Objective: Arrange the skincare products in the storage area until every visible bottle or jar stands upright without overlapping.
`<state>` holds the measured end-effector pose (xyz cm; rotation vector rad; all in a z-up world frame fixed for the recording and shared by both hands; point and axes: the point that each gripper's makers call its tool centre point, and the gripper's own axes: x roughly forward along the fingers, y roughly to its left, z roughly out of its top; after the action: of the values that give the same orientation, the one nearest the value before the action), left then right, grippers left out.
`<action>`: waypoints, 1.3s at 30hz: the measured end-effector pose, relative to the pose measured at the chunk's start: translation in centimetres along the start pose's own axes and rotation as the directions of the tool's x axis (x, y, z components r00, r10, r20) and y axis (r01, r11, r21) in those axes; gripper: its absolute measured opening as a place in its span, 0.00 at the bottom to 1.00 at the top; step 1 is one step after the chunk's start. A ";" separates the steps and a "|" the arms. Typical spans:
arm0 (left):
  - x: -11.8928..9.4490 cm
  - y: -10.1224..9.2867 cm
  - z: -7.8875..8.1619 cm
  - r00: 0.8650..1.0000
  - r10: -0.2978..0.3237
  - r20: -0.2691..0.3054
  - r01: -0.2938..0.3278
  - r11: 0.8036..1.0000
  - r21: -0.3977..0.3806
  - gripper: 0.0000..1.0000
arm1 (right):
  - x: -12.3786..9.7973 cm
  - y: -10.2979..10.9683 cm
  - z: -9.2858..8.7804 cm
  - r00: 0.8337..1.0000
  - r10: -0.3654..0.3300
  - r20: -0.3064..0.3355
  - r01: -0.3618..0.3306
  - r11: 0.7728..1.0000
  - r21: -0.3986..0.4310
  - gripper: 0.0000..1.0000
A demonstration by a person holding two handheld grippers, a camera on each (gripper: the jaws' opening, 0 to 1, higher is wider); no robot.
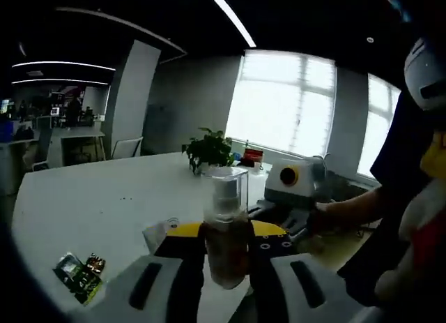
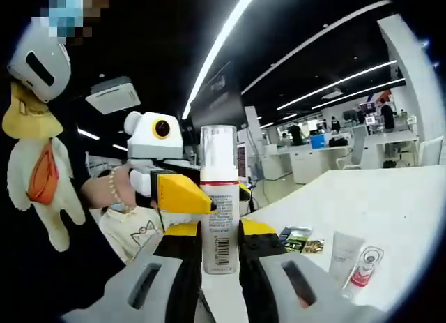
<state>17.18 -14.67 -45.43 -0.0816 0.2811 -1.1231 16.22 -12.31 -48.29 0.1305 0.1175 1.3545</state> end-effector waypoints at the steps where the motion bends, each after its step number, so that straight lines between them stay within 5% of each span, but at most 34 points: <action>1: 0.2 -0.5 -0.1 0.999 -0.038 -0.009 0.038 0.999 0.006 0.19 | -0.1 0.4 0.1 0.999 0.047 -0.004 -0.047 0.999 0.000 0.19; 7: 1.2 -1.4 0.5 0.996 -0.085 -0.013 0.085 0.994 0.063 0.18 | -0.6 0.7 0.3 0.979 0.203 0.030 -0.204 0.979 0.002 0.19; 17: 2.5 -1.9 -0.3 0.992 -0.102 -0.075 0.110 0.986 0.126 0.17 | -1.5 0.4 -0.3 0.967 0.244 0.069 -0.244 0.970 -0.009 0.19; 31: 5.2 0.6 -4.8 0.981 -0.024 -0.193 0.062 0.979 0.194 0.17 | -2.1 -3.2 -5.2 0.994 0.086 -0.074 -0.089 0.995 -0.039 0.21; 39: 6.3 1.5 -6.5 0.975 -0.054 -0.216 0.102 0.971 0.217 0.16 | -2.3 -4.8 -7.7 0.992 -0.010 -0.129 0.007 1.000 -0.026 0.22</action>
<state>19.34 -19.19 -53.10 0.2317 0.3368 -1.2376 19.10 -15.34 -56.63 0.0212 0.2092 1.3554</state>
